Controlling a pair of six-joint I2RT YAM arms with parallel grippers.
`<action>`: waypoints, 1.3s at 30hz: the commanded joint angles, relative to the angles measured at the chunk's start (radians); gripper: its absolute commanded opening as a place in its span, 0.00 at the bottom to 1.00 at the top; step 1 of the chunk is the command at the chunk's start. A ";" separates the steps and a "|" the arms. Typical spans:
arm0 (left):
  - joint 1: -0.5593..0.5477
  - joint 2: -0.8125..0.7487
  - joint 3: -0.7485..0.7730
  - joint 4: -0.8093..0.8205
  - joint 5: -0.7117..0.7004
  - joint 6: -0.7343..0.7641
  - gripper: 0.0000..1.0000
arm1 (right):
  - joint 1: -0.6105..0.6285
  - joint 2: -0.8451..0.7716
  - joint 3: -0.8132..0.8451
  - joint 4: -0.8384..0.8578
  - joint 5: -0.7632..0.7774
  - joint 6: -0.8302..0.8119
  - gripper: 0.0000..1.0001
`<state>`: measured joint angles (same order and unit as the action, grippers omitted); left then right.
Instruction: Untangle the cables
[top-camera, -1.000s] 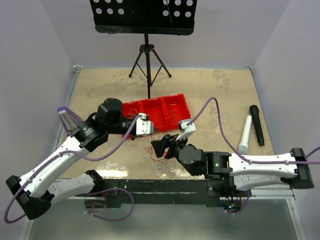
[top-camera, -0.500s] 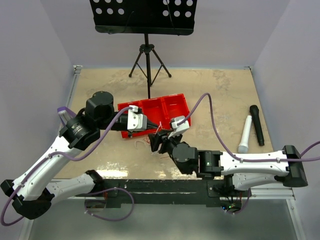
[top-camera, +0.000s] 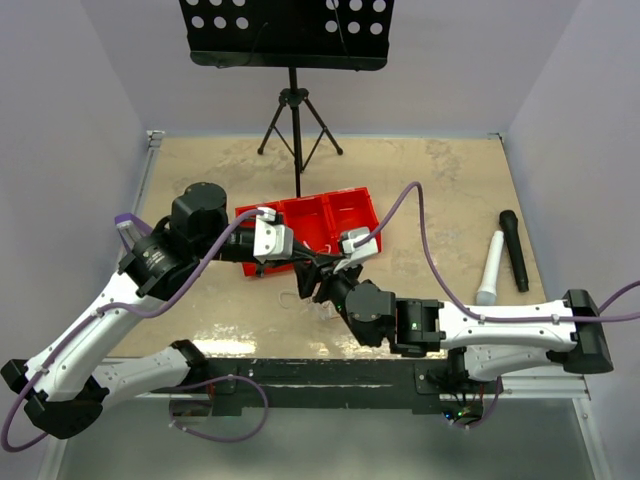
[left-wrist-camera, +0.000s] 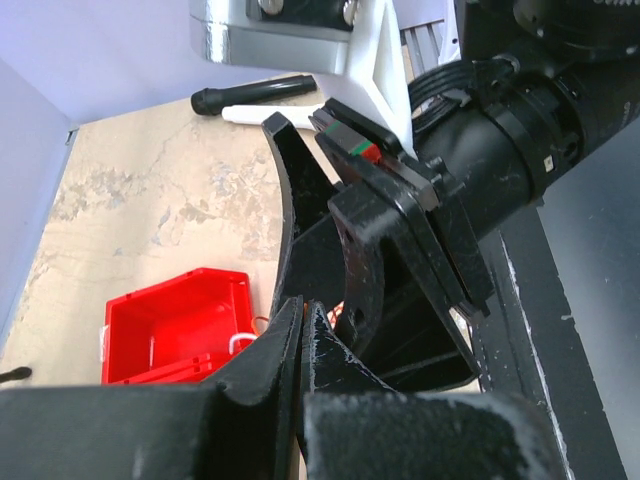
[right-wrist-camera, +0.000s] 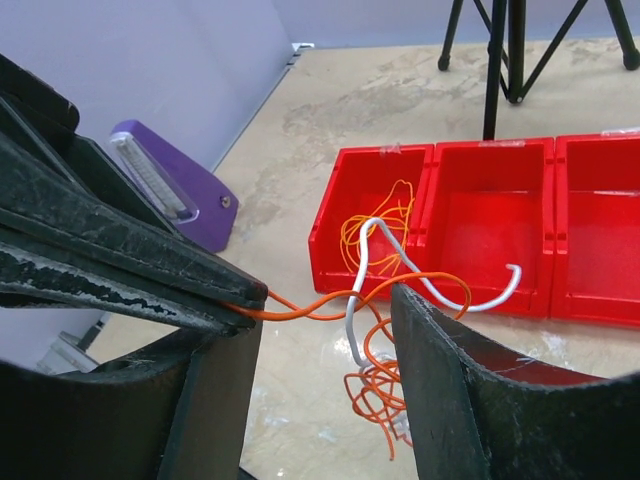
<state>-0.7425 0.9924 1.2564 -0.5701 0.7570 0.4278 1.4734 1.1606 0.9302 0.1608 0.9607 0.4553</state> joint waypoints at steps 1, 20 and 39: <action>0.000 -0.017 0.005 0.044 -0.008 -0.032 0.00 | 0.005 -0.007 0.067 -0.110 0.038 0.080 0.58; 0.011 0.023 0.198 0.067 0.013 -0.098 0.00 | 0.005 -0.217 -0.105 -0.517 0.012 0.473 0.52; 0.020 0.023 0.167 0.079 -0.022 -0.070 0.00 | 0.024 -0.223 0.022 -0.123 -0.148 -0.039 0.65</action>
<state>-0.7284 1.0191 1.4330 -0.5316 0.7322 0.3595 1.4879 0.9337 0.9199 -0.1219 0.8692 0.5613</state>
